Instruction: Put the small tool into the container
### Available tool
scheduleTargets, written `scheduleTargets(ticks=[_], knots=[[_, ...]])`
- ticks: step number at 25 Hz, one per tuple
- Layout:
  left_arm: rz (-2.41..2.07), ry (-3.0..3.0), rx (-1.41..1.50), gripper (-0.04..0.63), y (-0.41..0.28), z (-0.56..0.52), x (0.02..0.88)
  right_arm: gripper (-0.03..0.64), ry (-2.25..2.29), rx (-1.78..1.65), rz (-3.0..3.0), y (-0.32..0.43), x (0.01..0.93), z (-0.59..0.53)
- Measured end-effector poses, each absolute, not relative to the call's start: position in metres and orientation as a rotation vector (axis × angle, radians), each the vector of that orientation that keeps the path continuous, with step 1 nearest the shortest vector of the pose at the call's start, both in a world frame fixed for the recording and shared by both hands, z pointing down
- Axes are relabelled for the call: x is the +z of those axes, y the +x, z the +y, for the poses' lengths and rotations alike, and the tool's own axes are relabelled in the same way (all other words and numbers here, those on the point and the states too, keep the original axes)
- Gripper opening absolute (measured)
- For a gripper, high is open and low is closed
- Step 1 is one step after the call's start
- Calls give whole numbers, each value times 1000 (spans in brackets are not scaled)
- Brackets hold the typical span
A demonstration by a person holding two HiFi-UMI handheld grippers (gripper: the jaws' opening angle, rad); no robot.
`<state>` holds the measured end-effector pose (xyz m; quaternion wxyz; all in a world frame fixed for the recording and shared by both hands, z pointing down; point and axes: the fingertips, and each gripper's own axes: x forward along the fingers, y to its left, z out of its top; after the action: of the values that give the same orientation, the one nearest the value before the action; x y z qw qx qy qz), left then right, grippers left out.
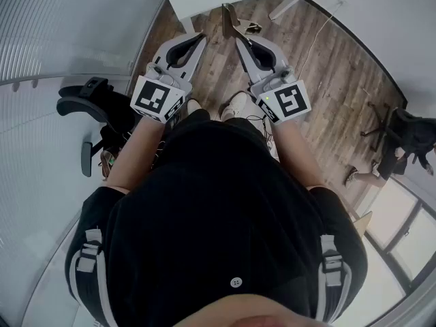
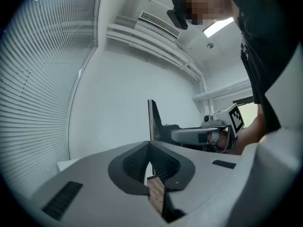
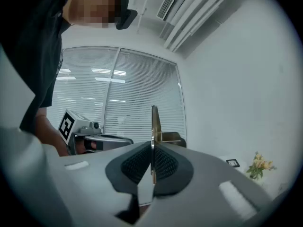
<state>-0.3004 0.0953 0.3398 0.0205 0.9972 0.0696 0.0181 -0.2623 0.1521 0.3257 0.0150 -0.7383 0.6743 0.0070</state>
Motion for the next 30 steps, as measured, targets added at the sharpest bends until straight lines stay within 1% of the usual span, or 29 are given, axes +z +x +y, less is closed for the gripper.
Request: scheduleTargets(ticks=[14,30], knots=[[224,3096,66,9,-284,134,340,12,-2246,-2,2112,-246,325,185],[226,3104,68,9,-237,158,339,12,-2254,31,2136,-205,326,206]])
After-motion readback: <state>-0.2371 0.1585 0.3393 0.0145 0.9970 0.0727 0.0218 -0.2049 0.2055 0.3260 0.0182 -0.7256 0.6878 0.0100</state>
